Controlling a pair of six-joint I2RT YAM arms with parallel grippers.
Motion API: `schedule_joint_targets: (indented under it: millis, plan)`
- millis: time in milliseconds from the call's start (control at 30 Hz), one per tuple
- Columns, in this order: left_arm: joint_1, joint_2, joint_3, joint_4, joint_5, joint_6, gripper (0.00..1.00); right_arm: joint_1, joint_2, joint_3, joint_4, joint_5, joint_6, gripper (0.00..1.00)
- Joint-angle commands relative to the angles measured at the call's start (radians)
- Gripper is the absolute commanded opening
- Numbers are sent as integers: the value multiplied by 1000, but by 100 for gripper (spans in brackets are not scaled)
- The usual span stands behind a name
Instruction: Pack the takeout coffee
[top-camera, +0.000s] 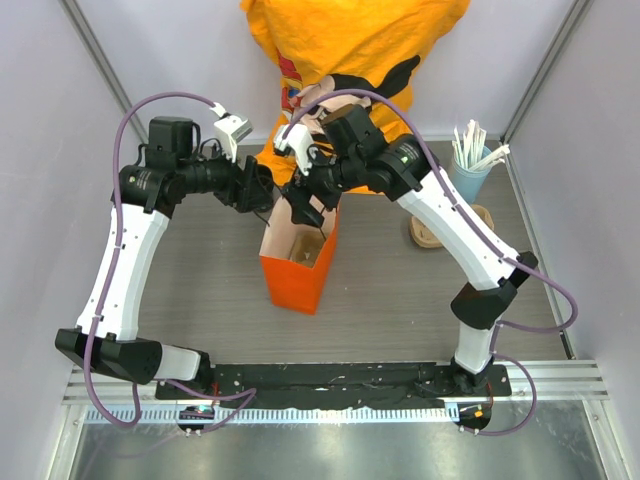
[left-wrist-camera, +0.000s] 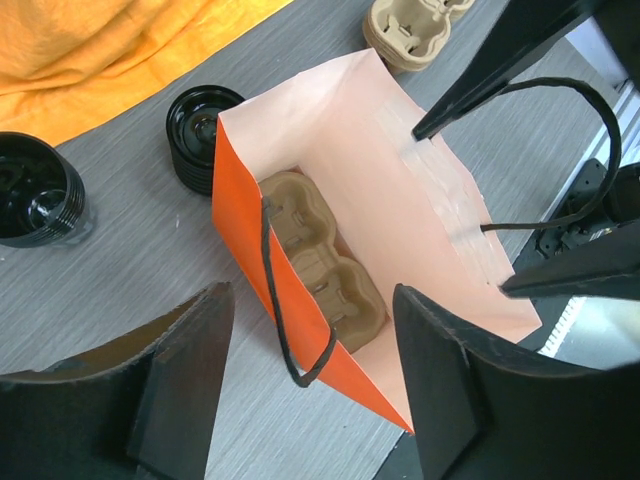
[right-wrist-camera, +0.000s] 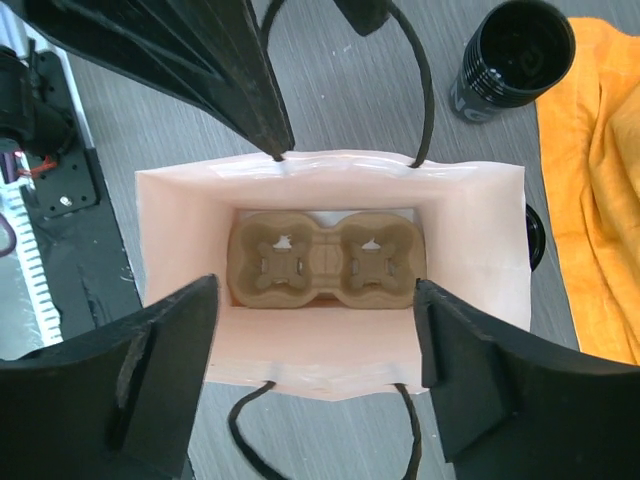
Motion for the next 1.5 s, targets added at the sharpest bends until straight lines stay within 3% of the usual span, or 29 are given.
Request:
schedule_joint_targets:
  millis: [0, 333, 500, 867, 1167, 1467]
  plan:
    - [-3, -29, 14, 18, 17, 10, 73, -3, -95, 66, 32, -22, -10, 88]
    - [-5, -31, 36, 4, 32, 20, 91, -42, -137, 127, 27, -31, 16, 100]
    - [-5, -37, 43, -8, 52, 30, 100, -74, -183, 72, 30, -44, 7, 100]
    - [-3, -43, 53, -21, 46, 45, 100, -117, -275, -110, 0, -133, -100, 100]
    - [-3, -45, 57, -33, 37, 57, 99, -117, -280, -195, 58, -19, -220, 100]
    - [-5, -46, 53, -31, 34, 57, 86, -117, -246, -224, 168, 91, -223, 97]
